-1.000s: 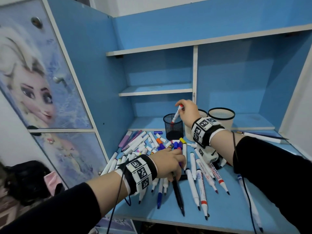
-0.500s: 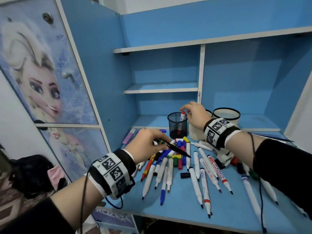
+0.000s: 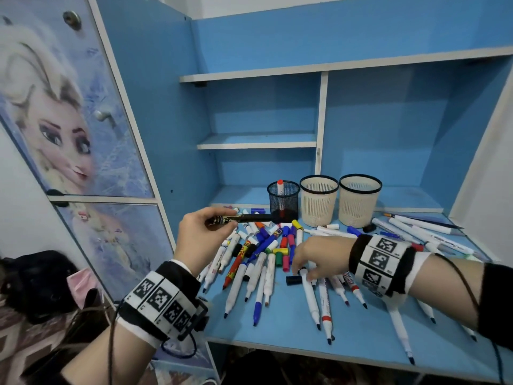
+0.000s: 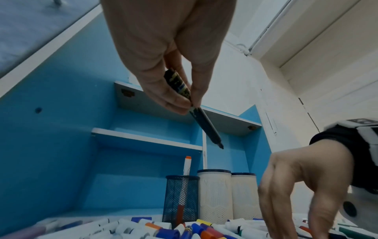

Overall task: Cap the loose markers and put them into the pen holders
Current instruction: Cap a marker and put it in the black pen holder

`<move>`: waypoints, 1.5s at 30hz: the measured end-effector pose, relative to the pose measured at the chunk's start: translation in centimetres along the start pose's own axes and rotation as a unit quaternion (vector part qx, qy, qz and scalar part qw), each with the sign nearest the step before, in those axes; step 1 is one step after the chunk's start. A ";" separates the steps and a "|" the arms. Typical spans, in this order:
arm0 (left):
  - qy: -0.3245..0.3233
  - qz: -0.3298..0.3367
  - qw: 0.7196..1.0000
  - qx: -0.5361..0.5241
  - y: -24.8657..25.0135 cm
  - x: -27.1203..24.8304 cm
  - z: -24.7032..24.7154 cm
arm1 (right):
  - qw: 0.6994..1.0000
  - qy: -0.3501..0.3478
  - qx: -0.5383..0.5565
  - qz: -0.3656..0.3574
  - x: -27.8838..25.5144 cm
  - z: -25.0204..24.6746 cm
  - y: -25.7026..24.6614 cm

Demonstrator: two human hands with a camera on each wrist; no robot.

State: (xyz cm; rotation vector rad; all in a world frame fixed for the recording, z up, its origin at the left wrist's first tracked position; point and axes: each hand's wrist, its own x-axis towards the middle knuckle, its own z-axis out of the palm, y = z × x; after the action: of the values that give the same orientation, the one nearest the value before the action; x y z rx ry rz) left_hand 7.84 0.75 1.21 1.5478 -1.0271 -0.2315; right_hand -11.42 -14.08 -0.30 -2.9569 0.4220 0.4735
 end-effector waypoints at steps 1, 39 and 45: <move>0.001 -0.006 1.000 -0.010 -0.1 -0.2 0.0 | 1.000 -0.019 -0.025 0.000 0.2 0.2 -0.3; -0.059 0.005 0.984 -0.168 4.8 -3.6 4.1 | 0.420 0.511 0.750 0.006 -10.6 -0.5 -2.1; -0.081 0.006 0.982 -0.169 5.0 -3.8 5.2 | 0.384 0.484 0.786 -0.015 -10.5 0.4 -2.7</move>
State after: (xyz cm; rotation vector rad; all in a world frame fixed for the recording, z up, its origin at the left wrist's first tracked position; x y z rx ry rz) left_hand -0.14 0.24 2.69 1.2285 -1.0612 -0.5046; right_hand -20.31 -8.79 2.83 -0.8965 0.4200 -1.1528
